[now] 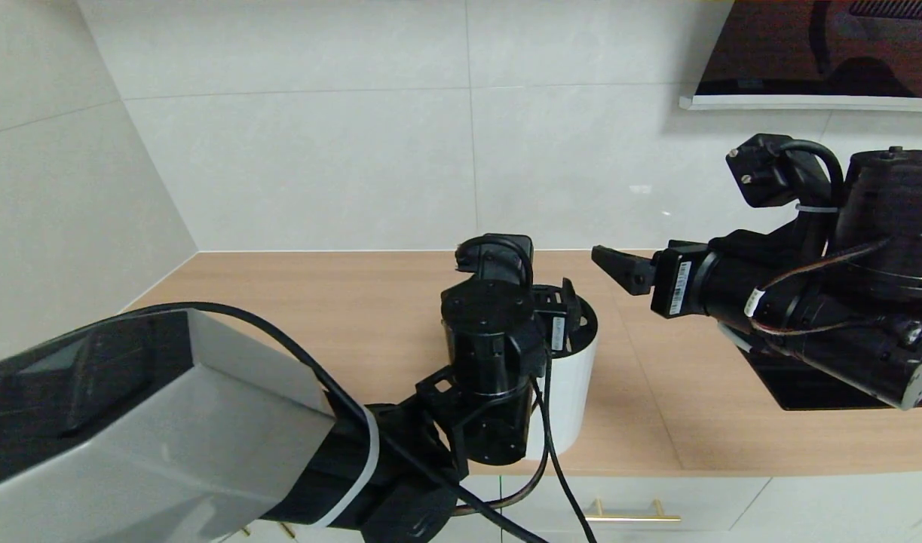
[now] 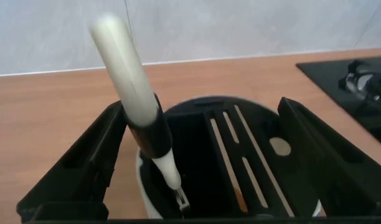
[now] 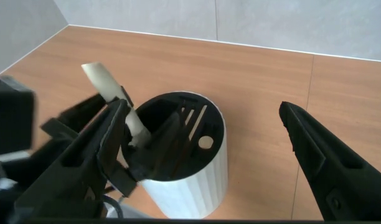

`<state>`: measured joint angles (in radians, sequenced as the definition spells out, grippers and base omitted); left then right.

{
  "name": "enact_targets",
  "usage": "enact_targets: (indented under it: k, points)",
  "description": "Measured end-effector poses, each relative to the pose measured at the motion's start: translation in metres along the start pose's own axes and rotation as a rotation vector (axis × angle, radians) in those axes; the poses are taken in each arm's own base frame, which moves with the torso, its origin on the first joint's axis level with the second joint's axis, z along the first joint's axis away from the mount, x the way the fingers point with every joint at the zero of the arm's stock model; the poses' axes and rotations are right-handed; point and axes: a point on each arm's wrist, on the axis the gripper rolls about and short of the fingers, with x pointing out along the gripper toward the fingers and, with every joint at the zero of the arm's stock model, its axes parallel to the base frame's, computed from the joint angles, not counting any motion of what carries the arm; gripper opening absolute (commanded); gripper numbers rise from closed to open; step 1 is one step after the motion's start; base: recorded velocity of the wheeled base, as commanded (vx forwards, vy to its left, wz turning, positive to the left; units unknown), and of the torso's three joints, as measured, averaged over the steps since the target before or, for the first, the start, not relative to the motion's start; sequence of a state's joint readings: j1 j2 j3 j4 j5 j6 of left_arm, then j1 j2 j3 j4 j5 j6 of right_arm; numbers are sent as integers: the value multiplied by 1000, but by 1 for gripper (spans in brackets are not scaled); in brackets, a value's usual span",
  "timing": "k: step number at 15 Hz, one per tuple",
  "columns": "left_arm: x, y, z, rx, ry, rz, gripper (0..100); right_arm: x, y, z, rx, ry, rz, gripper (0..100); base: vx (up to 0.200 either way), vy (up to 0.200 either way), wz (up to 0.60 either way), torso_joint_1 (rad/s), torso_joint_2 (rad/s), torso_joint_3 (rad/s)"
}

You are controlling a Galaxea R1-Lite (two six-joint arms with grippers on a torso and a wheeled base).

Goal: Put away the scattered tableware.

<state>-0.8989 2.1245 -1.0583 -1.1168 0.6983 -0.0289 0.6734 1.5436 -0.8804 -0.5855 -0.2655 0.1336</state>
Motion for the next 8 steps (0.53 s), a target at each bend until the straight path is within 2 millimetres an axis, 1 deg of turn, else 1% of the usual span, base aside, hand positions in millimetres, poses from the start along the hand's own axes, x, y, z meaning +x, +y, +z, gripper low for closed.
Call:
enact_targets:
  k: [2, 5, 7, 8]
  points:
    - [-10, 7, 15, -14, -18, -37, 100, 0, 0, 0, 0, -1, -1, 100, 0, 0, 0, 0, 0, 0]
    - [-36, 26, 42, -29, -39, -132, 100, -2, -3, 3, 4, -13, -11, 100, 0, 0, 0, 0, 0, 0]
    - [-52, 46, 63, -40, -68, -178, 100, -5, -9, 9, 10, -34, -28, 100, 0, 0, 0, 0, 0, 0]
    - [-61, 62, 75, -45, -90, -197, 100, -10, -14, 14, 16, -53, -42, 100, 0, 0, 0, 0, 0, 0]
